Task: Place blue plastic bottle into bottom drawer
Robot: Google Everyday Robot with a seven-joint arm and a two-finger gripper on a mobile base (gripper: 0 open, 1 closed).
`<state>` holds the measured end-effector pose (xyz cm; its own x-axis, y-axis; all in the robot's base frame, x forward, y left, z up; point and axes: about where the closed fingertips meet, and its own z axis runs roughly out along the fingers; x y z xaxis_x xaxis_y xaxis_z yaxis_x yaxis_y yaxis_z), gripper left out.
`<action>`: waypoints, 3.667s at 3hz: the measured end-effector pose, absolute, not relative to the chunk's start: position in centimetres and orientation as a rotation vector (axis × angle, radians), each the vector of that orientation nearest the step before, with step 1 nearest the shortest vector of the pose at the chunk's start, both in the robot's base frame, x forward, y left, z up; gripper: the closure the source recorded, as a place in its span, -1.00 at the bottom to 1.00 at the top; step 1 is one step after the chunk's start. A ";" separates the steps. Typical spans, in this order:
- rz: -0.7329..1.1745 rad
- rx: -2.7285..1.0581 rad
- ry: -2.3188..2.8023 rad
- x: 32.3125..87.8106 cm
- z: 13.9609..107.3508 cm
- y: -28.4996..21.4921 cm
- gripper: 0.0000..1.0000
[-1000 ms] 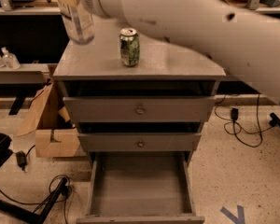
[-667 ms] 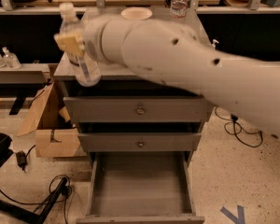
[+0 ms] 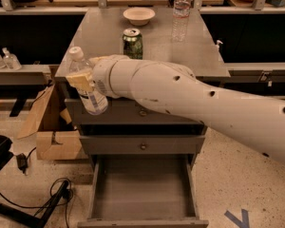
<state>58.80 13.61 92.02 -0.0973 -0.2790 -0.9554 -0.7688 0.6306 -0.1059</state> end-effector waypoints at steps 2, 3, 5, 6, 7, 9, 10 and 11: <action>0.563 -0.840 1.685 58.5 84.2 13.2 1.00; 0.557 -0.829 1.568 57.6 80.3 12.0 1.00; 0.587 -1.014 1.408 57.1 73.9 12.5 1.00; 0.681 -1.043 1.478 57.2 66.9 12.1 1.00; 0.744 -1.039 1.612 56.9 60.6 11.7 1.00; 0.778 -1.016 1.658 57.6 57.0 11.2 1.00; 0.812 -1.027 1.652 59.3 51.3 10.9 1.00; 0.869 -1.046 1.638 60.7 44.2 9.9 1.00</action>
Offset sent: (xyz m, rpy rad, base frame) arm -0.0118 -0.0237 -0.2346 0.2026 0.1206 -0.0111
